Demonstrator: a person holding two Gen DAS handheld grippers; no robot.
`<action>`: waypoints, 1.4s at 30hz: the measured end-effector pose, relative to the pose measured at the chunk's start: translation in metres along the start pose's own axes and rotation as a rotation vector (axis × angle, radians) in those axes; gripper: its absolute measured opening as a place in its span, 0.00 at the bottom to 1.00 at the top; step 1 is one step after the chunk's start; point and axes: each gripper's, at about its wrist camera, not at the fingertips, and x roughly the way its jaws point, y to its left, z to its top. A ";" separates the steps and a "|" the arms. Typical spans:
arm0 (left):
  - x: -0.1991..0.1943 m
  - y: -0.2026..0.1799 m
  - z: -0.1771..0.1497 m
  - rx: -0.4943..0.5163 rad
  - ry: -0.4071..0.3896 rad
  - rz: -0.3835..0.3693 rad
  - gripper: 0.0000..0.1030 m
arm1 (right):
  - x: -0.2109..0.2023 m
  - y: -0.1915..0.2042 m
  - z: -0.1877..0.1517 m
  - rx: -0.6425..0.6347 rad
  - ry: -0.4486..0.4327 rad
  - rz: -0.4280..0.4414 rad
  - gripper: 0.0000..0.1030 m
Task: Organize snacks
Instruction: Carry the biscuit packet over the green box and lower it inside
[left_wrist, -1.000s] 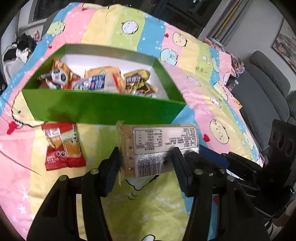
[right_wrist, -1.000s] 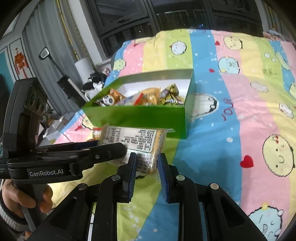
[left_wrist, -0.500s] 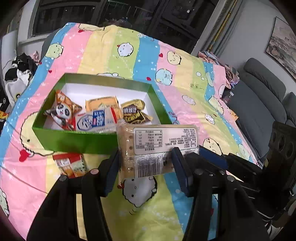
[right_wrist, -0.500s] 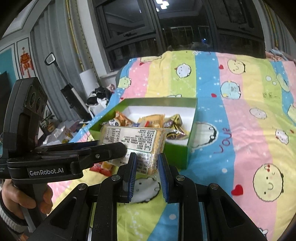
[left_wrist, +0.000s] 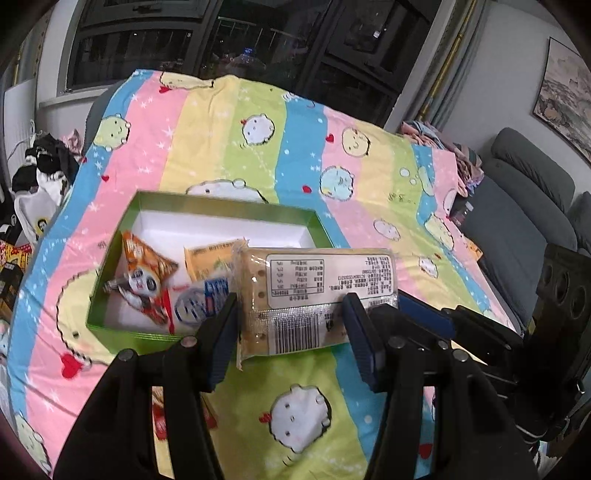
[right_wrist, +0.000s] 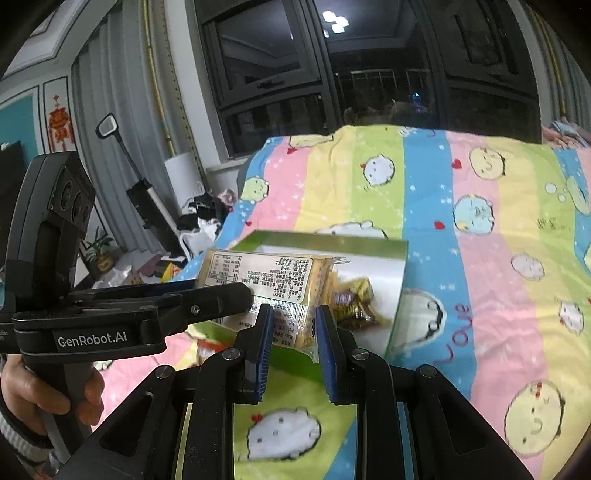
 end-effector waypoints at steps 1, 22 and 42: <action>0.000 0.002 0.006 -0.005 -0.007 0.001 0.54 | 0.003 0.001 0.006 -0.006 -0.007 0.001 0.25; 0.065 0.058 0.030 -0.115 0.090 0.003 0.54 | 0.086 -0.018 0.029 -0.009 0.103 0.007 0.25; 0.091 0.069 0.015 -0.113 0.167 0.059 0.54 | 0.119 -0.026 0.009 0.023 0.227 -0.006 0.25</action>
